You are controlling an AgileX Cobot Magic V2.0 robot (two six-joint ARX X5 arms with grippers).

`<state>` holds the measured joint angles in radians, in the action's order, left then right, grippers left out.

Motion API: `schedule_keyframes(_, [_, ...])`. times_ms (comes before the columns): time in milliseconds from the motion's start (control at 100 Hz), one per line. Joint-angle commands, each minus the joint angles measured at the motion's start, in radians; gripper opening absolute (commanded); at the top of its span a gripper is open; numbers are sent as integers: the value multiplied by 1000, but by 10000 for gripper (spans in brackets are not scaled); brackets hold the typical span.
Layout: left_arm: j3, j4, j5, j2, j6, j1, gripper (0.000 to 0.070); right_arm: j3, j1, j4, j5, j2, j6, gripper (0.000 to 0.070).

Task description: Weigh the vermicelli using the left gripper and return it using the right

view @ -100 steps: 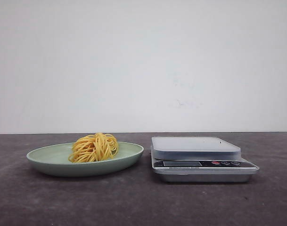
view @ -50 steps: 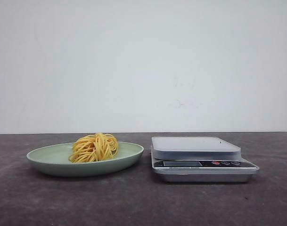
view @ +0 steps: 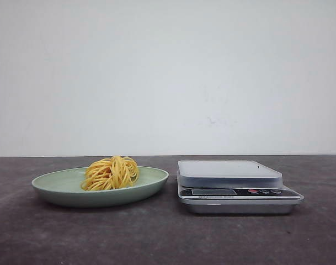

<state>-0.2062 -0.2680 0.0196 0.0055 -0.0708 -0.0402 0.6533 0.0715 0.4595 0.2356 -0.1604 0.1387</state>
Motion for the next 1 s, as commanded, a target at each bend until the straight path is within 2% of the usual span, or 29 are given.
schedule_keyframes(0, [27, 32, -5, -2, -12, 4, 3, 11, 0, -11, 0, 0, 11, 5])
schedule_keyframes(320, [158, 149, -17, -2, -9, 21, 3, 11, 0, -11, 0, 0, 11, 5])
schedule_keyframes(460, [193, 150, -29, -2, -12, 21, 3, 11, 0, -11, 0, 0, 11, 5])
schedule_keyframes(620, [193, 76, -29, -2, -11, 23, 3, 11, 0, -11, 0, 0, 11, 5])
schedule_keyframes(990, [192, 81, -43, -2, 3, 23, 3, 11, 0, -11, 0, 0, 11, 5])
